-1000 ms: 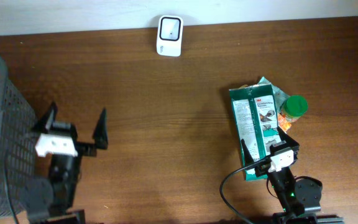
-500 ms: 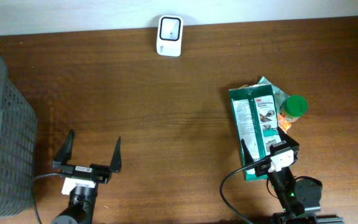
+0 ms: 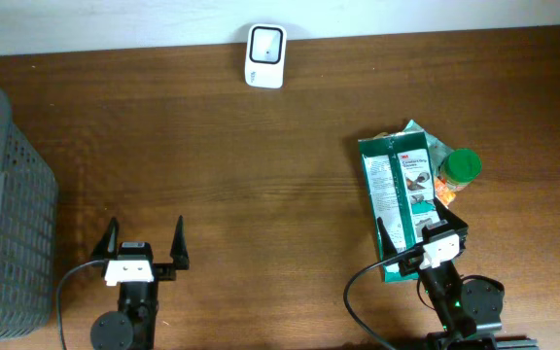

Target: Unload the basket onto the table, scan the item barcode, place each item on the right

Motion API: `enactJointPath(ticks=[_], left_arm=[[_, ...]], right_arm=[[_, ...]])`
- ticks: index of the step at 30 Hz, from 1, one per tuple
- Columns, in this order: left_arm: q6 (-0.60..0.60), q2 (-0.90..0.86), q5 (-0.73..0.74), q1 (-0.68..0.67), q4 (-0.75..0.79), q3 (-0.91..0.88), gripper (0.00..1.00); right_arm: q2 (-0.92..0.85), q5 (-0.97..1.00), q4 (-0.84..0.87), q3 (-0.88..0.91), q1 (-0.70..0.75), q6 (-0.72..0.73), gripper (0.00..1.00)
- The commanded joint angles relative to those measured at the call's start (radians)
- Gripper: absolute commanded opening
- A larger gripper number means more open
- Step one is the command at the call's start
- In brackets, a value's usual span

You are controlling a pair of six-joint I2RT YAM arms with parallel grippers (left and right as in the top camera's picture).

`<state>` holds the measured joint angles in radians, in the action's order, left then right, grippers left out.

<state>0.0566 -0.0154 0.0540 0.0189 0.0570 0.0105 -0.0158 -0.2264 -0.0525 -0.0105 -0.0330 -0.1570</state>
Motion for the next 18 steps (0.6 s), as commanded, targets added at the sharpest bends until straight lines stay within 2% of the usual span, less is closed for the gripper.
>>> enactJointPath(ticks=[1,3,18], left_arm=[[0.004,0.011,-0.014,-0.005,-0.068,-0.002,0.99],[0.004,0.007,-0.021,-0.005,-0.137,-0.002,0.99],[0.004,-0.048,-0.021,-0.005,-0.138,-0.001,0.99]], right_arm=[[0.008,-0.002,-0.005,0.005,-0.007,0.004,0.98],[0.008,-0.002,-0.005,0.005,-0.007,0.004,0.98],[0.008,-0.002,-0.005,0.005,-0.007,0.004,0.99]])
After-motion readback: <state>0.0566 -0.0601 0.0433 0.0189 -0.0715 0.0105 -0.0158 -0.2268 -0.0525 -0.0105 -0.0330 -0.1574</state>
